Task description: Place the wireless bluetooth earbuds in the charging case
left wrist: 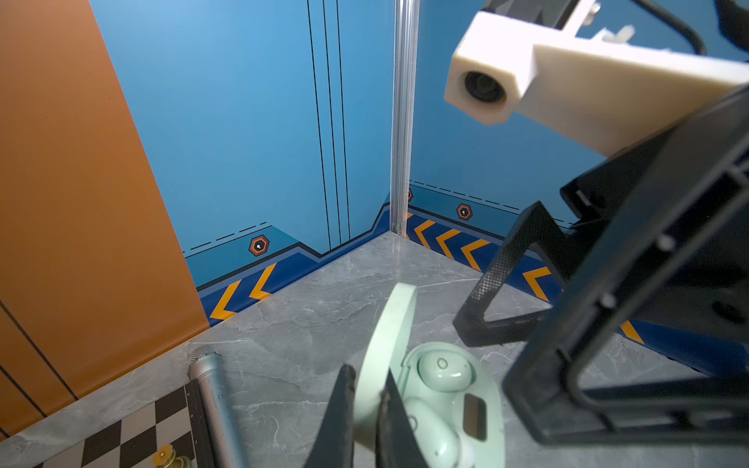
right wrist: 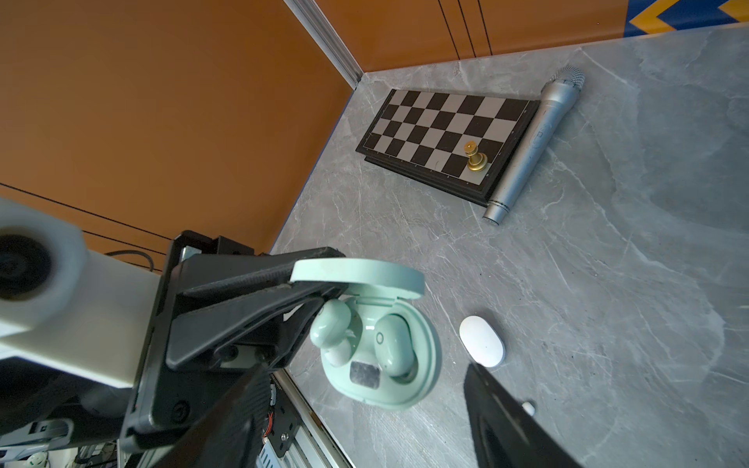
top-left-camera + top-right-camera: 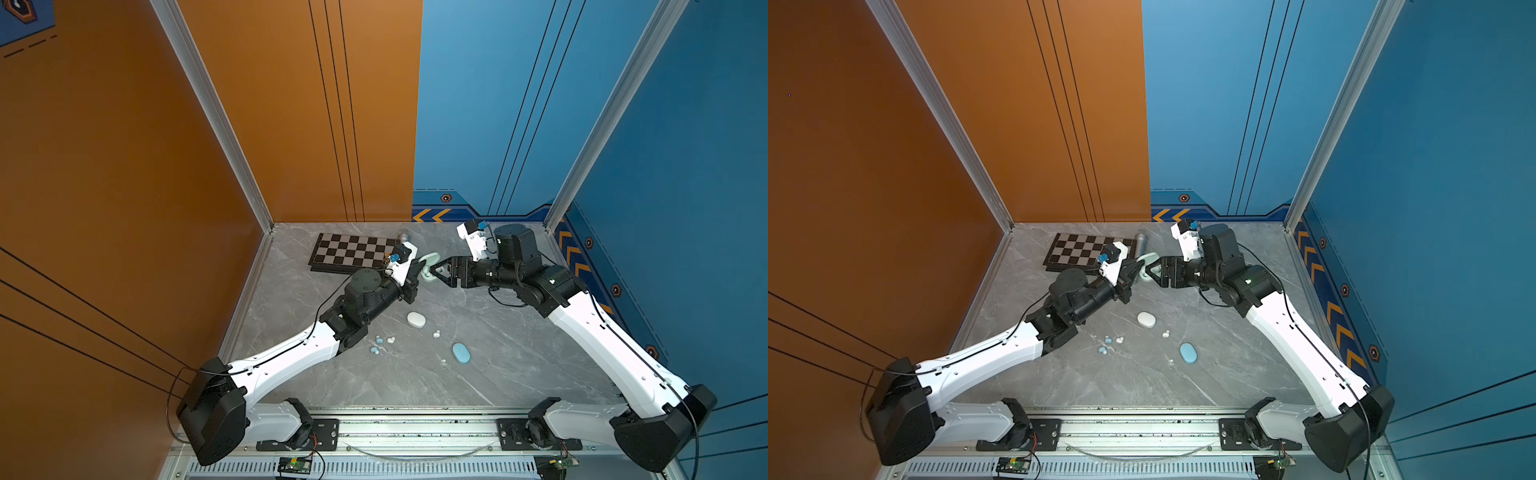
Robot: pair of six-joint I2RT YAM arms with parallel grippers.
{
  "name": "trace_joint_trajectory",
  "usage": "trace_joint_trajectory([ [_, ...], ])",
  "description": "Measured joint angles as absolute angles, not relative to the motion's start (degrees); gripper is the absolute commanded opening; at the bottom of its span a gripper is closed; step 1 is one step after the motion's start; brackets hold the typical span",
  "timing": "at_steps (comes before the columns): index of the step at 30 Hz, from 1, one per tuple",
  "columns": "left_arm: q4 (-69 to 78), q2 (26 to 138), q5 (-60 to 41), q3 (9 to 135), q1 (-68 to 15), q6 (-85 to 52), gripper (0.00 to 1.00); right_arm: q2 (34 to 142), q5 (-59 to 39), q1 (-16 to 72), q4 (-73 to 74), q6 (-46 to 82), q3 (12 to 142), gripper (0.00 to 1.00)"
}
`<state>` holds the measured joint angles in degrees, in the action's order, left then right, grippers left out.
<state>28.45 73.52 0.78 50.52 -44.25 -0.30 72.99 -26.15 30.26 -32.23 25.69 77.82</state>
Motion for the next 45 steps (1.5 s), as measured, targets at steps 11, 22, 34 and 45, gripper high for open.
trace_joint_trajectory([
  [11,27.79,73.52,0.14,51.13,-44.25,-0.3,0.0,75.88,-22.13,32.36,-32.62,23.73,77.82,0.79],
  [22,27.46,73.52,0.1,51.13,-44.25,-0.27,0.0,76.51,-21.76,32.36,-32.58,23.75,77.82,0.78],
  [34,27.44,73.52,-0.34,51.13,-44.12,-0.23,0.0,72.36,-27.09,25.52,-32.36,25.54,77.82,0.82],
  [45,27.22,79.79,-5.98,54.85,-44.29,2.66,0.0,66.96,-26.92,14.0,-31.29,34.26,70.89,0.73],
])
